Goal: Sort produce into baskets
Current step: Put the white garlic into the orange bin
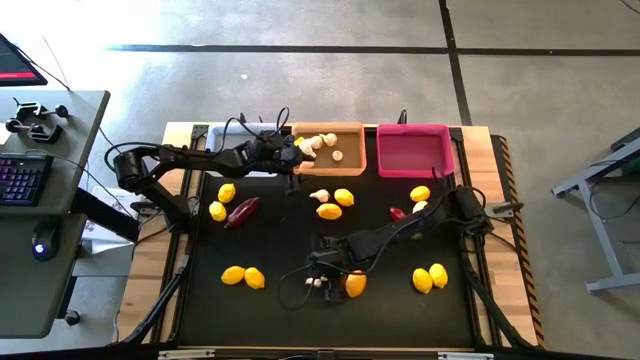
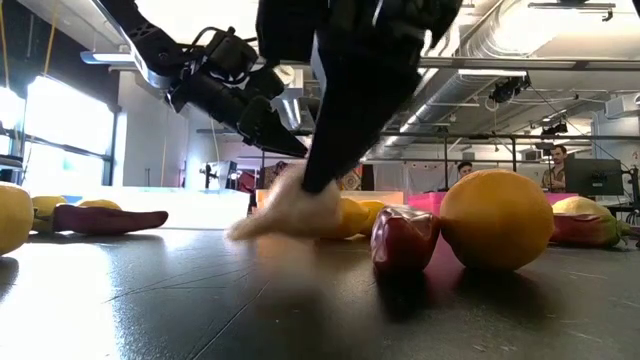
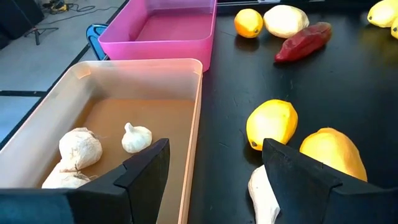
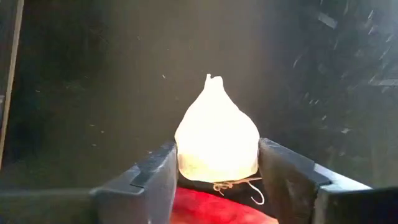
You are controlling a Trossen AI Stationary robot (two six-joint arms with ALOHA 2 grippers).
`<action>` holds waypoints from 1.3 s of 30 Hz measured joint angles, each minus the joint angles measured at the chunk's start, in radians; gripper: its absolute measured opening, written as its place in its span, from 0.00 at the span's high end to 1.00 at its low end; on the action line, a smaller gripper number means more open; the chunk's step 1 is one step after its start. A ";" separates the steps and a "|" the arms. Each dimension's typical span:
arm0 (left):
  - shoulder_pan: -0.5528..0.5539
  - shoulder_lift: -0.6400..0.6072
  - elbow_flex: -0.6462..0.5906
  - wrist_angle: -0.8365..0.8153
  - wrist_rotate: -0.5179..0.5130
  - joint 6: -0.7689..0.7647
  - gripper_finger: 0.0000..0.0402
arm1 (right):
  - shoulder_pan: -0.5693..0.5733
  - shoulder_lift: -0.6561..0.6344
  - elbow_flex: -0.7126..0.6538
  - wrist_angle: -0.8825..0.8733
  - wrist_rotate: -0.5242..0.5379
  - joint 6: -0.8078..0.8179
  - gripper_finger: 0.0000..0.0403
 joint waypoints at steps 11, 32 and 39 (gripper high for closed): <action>0.016 -0.136 0.000 -0.010 0.013 0.009 0.40 | -0.054 -0.002 0.214 -0.433 0.242 -0.114 0.57; 0.108 -0.301 -0.001 -0.113 0.036 -0.019 0.40 | -0.559 -0.245 0.131 -0.518 0.367 -0.409 0.57; 0.084 -0.301 -0.001 -0.133 0.090 -0.038 0.40 | -0.786 -0.256 -0.018 -0.218 0.223 -0.523 0.57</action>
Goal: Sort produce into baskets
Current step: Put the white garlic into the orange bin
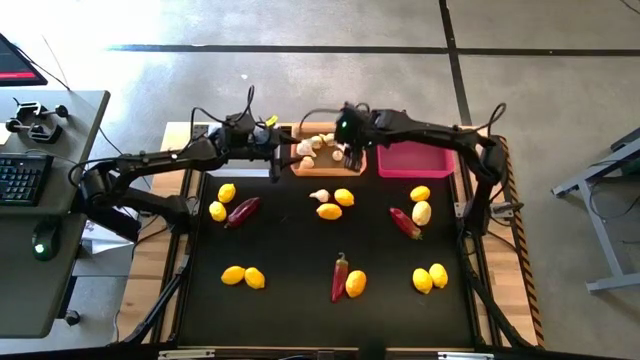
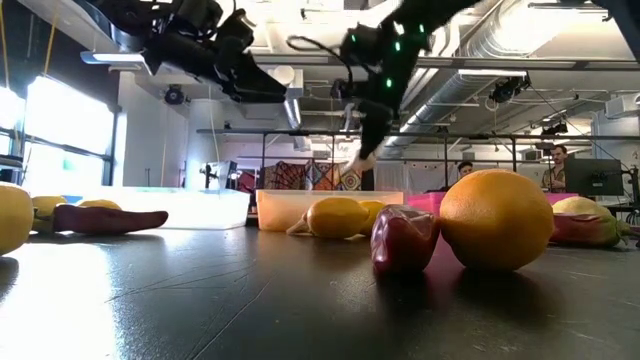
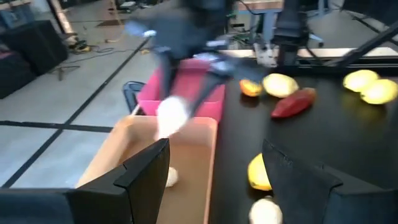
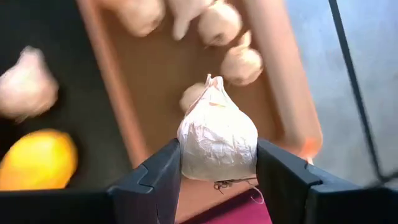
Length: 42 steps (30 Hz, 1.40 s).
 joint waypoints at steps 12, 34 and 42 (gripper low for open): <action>-0.049 0.000 0.000 -0.007 -0.004 0.000 0.40 | -0.183 0.000 -0.173 0.271 -0.164 0.027 0.57; -0.078 0.111 -0.001 0.190 0.112 0.035 0.40 | -0.211 0.088 -0.223 0.395 -0.176 0.035 0.55; -0.157 0.140 -0.001 0.265 0.168 -0.019 0.41 | -0.178 0.088 -0.222 0.403 -0.059 0.022 0.37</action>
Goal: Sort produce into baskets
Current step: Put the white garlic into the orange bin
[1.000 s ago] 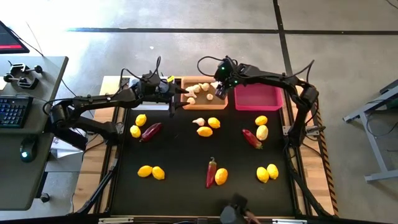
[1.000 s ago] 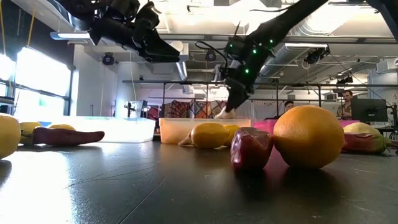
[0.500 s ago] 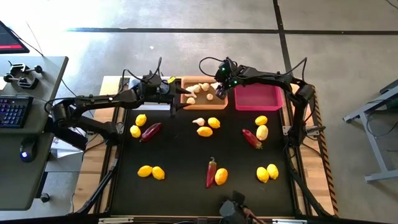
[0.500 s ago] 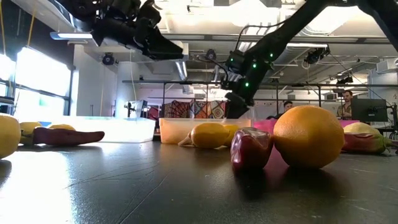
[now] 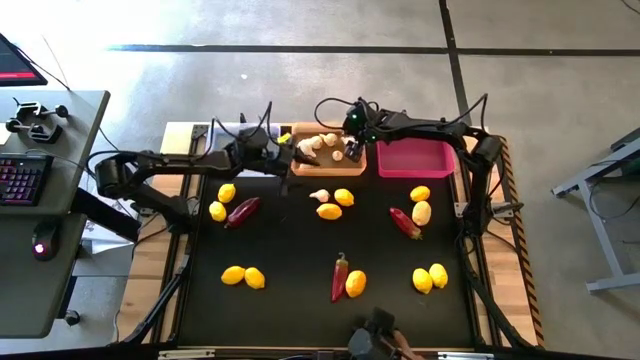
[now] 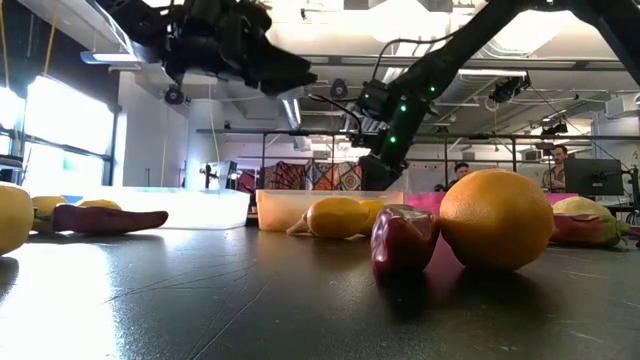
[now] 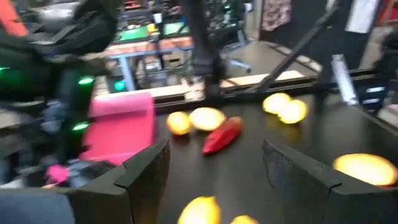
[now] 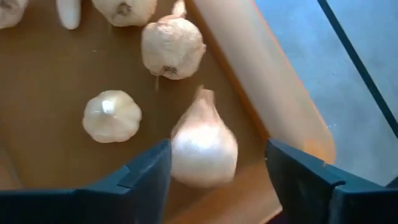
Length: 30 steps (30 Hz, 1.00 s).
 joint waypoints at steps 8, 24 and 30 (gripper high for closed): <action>-0.156 0.000 0.000 -0.017 -0.011 0.035 0.47 | 0.004 -0.013 0.001 -0.029 -0.029 -0.006 0.32; -0.226 0.002 -0.099 -0.017 -0.104 0.083 0.61 | 0.151 -0.114 0.001 -0.066 -0.191 0.011 0.61; -0.194 0.001 -0.317 0.370 -0.123 -0.026 0.74 | 0.277 -0.114 0.001 -0.057 -0.194 0.042 0.76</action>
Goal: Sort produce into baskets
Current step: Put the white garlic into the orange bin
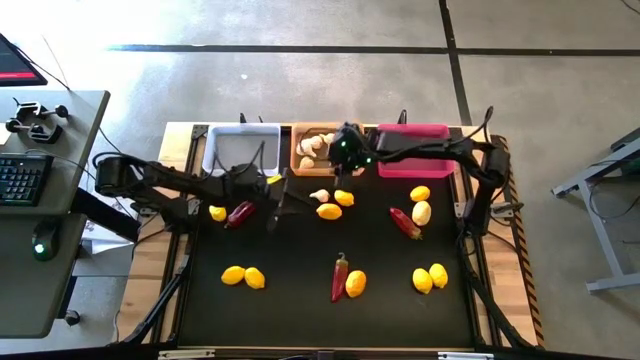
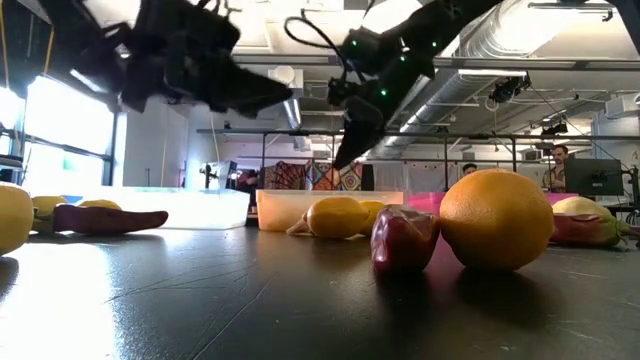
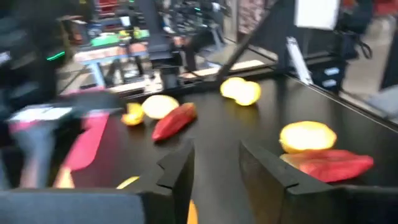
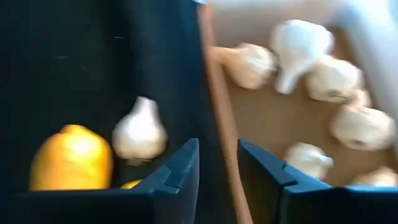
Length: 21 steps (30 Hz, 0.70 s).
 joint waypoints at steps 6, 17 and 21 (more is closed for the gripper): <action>0.022 -0.024 -0.063 0.048 -0.001 -0.075 0.81 | 0.071 0.035 0.000 0.054 0.001 0.066 0.81; 0.013 -0.024 -0.064 -0.064 -0.023 -0.077 0.83 | 0.097 0.148 0.000 0.101 0.028 0.145 0.61; 0.005 -0.024 -0.064 -0.065 -0.023 -0.097 0.83 | 0.098 0.161 0.000 0.128 0.015 0.145 0.46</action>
